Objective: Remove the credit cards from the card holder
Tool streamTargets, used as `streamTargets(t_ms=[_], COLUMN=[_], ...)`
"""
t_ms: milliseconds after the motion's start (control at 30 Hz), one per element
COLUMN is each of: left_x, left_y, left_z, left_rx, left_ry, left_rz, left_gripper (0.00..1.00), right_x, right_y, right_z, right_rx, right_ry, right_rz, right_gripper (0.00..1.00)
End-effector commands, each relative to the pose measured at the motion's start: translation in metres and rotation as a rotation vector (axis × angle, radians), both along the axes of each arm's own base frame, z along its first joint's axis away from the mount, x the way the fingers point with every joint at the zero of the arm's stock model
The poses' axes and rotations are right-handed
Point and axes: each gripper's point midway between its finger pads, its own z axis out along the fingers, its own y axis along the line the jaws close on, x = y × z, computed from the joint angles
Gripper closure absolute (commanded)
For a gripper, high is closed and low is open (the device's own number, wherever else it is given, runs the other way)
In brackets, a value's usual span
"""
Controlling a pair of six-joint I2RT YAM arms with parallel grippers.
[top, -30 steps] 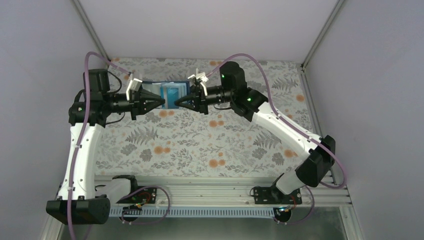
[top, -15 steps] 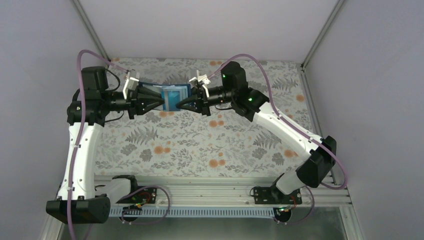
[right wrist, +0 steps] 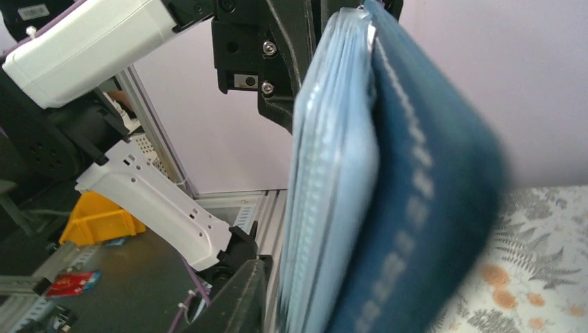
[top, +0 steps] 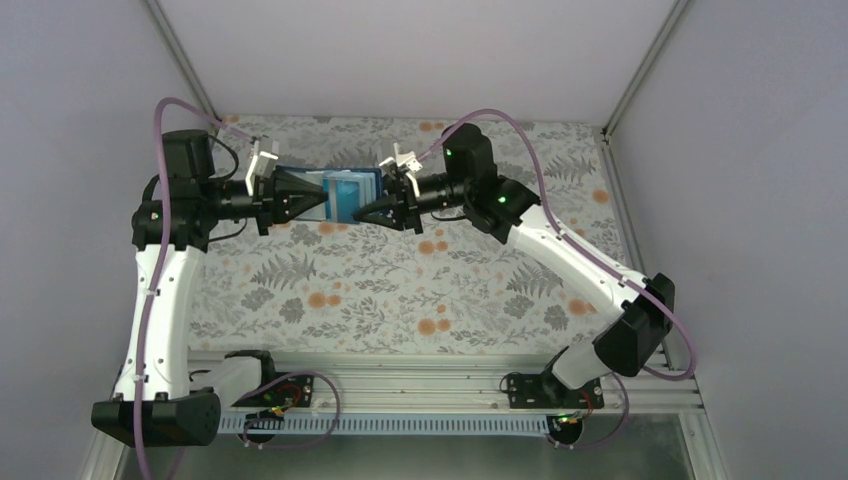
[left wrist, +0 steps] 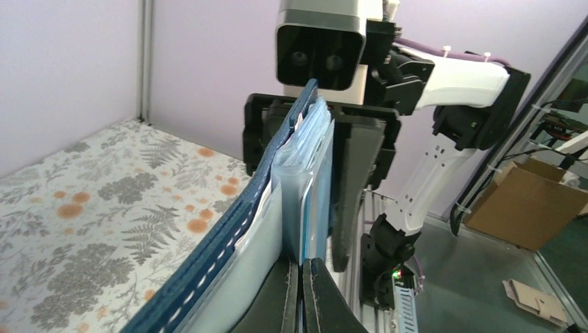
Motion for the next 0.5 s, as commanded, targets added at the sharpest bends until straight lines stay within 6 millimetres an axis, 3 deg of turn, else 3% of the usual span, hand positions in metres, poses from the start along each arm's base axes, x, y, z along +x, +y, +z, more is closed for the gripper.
streamTargets(t_ms=[0, 200, 333, 467], left_x=[0.003, 0.003, 0.000, -0.005], left_y=[0.004, 0.006, 0.005, 0.005], left_z=[0.009, 0.007, 0.007, 0.008], left_rx=[0.030, 0.034, 0.030, 0.038], left_ry=[-0.071, -0.076, -0.085, -0.107], left_rz=[0.047, 0.051, 0.037, 0.034], left_gripper=[0.98, 0.98, 0.98, 0.98], right_x=[-0.018, -0.021, -0.011, -0.008], right_y=[-0.011, -0.017, -0.016, -0.018], right_z=[0.020, 0.023, 0.023, 0.022], right_rx=[0.032, 0.043, 0.039, 0.037], right_ry=[-0.053, -0.067, -0.057, -0.054], right_rz=[0.031, 0.018, -0.041, -0.055], right_gripper=[0.71, 0.70, 0.92, 0.96])
